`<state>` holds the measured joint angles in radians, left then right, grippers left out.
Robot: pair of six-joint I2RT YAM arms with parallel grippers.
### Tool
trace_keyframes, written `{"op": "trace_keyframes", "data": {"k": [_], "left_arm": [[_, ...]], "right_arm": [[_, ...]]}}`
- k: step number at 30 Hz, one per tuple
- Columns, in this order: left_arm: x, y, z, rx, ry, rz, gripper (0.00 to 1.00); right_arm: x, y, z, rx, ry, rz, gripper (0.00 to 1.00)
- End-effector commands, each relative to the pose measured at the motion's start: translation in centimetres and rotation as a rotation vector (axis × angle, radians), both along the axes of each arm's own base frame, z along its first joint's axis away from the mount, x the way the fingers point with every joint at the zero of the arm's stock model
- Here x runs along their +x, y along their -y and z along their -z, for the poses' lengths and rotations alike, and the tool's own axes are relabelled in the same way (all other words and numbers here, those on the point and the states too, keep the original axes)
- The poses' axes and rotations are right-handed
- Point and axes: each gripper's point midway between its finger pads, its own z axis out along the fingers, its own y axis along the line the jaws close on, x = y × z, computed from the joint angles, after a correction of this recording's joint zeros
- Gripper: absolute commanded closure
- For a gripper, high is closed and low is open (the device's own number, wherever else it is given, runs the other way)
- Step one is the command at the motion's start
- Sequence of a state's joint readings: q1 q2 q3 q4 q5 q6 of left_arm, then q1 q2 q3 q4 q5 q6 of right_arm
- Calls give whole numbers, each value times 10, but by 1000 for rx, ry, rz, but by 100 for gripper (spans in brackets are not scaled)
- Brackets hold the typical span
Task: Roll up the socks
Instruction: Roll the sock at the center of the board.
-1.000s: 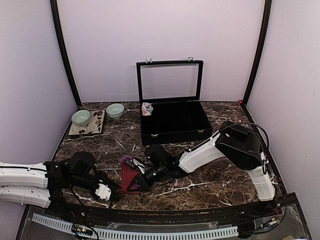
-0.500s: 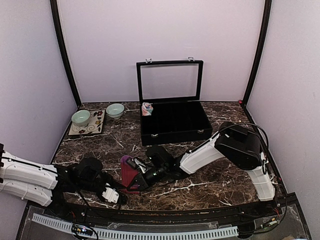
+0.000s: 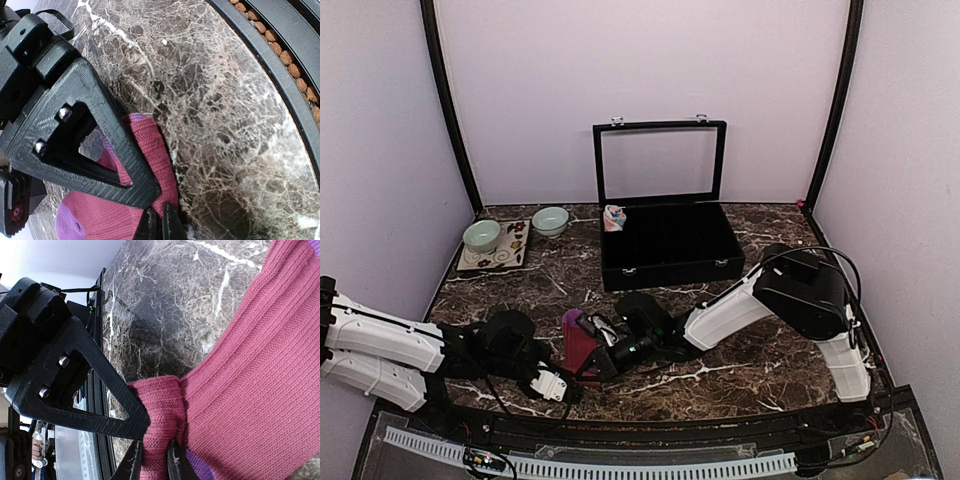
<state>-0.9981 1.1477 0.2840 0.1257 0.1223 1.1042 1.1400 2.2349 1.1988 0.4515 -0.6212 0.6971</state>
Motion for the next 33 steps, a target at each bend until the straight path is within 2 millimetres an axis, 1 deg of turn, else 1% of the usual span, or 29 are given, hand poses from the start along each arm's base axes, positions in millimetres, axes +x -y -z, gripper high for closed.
{"op": "trace_keyframes", "data": {"k": [1,3,4,5,6,7,8,9,11,14,17,20,21,24,25,26,27,29,30,33], "left_arm": [[-18,-27,32,160,-122,-21,100],[-20,-34,38,206,-146,-40,99],[-23,-37,41,228,-167,-41,99],[-26,-40,43,242,-192,-40,99],[-30,-42,43,254,-216,-37,98],[-33,-44,44,265,-240,-41,98],[-34,-44,44,270,-258,-53,98],[-34,-44,42,276,-274,-64,99],[-35,-48,44,303,-306,-84,99],[-34,-49,44,307,-333,-101,100],[-35,-48,43,316,-377,-107,99],[-32,-46,41,320,-406,-124,98],[-30,-46,41,323,-414,-135,98],[-24,-46,41,325,-447,-169,98],[-20,-44,40,320,-457,-181,98],[-19,-44,41,326,-467,-187,97],[-18,-45,43,335,-472,-193,97],[-16,-43,42,346,-490,-200,97],[-15,-42,42,351,-502,-207,97],[-11,-39,43,380,-588,-252,97]], "right_arm": [[-6,67,104,-401,-71,102,81],[-3,68,99,-396,-45,106,74],[-1,70,97,-391,-24,109,72],[1,70,93,-380,4,111,69],[3,73,91,-370,29,113,59],[3,75,89,-361,48,113,14],[4,78,89,-365,63,119,2],[5,82,89,-367,79,121,1],[7,91,92,-379,113,130,1],[14,105,88,-399,176,164,1],[22,123,74,-403,267,210,1],[37,146,64,-467,364,277,1],[40,150,59,-478,390,287,1],[42,159,47,-470,443,289,1],[39,160,41,-445,454,273,1],[34,160,32,-388,468,265,1],[34,162,12,-307,494,301,1],[47,184,-6,-264,545,444,1],[54,197,-7,-279,566,512,1],[76,226,-36,-262,651,705,0]]}}
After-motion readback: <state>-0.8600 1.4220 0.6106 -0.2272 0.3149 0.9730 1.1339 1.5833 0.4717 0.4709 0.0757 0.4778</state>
